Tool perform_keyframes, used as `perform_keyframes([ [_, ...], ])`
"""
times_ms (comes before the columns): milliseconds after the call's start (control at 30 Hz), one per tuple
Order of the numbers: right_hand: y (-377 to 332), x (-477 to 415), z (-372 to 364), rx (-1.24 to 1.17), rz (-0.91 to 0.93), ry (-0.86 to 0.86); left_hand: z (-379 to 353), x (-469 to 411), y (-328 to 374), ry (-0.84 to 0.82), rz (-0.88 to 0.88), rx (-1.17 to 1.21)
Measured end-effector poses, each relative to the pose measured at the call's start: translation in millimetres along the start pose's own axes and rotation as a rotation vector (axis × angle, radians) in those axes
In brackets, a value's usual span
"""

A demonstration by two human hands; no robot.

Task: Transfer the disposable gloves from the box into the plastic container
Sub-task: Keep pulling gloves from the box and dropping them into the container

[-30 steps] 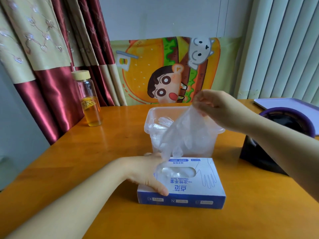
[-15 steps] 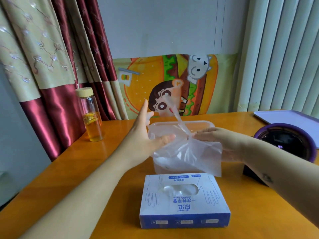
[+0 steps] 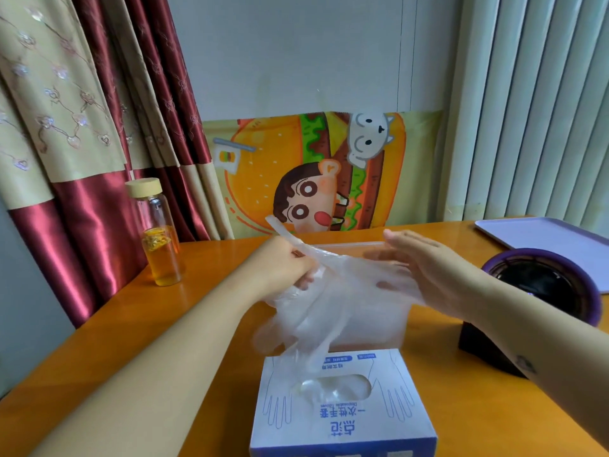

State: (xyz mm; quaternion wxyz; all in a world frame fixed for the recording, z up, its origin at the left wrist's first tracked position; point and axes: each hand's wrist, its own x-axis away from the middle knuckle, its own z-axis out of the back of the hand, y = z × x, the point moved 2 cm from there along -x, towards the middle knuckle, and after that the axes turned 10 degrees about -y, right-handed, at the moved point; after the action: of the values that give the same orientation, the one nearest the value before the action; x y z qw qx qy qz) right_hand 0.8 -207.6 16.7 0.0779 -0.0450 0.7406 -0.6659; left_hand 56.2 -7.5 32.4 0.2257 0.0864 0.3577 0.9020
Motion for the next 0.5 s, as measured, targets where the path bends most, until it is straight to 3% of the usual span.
perform_keyframes([
  [67,-6,4,7,0.084,0.173,0.041,5,-7,-2,0.007,0.035,-0.033],
  [133,-10,9,9,0.324,0.241,-0.043,11,-15,-5,-0.025,0.081,-0.013],
  [233,-5,11,7,0.755,0.190,-0.216,15,-32,-15,-0.145,0.154,0.163],
  [367,4,-4,3,1.211,0.162,-0.183,13,-49,-28,-0.297,0.245,0.290],
  [500,-2,-24,3,1.129,0.288,-0.008,12,-62,-38,-0.413,0.256,0.232],
])
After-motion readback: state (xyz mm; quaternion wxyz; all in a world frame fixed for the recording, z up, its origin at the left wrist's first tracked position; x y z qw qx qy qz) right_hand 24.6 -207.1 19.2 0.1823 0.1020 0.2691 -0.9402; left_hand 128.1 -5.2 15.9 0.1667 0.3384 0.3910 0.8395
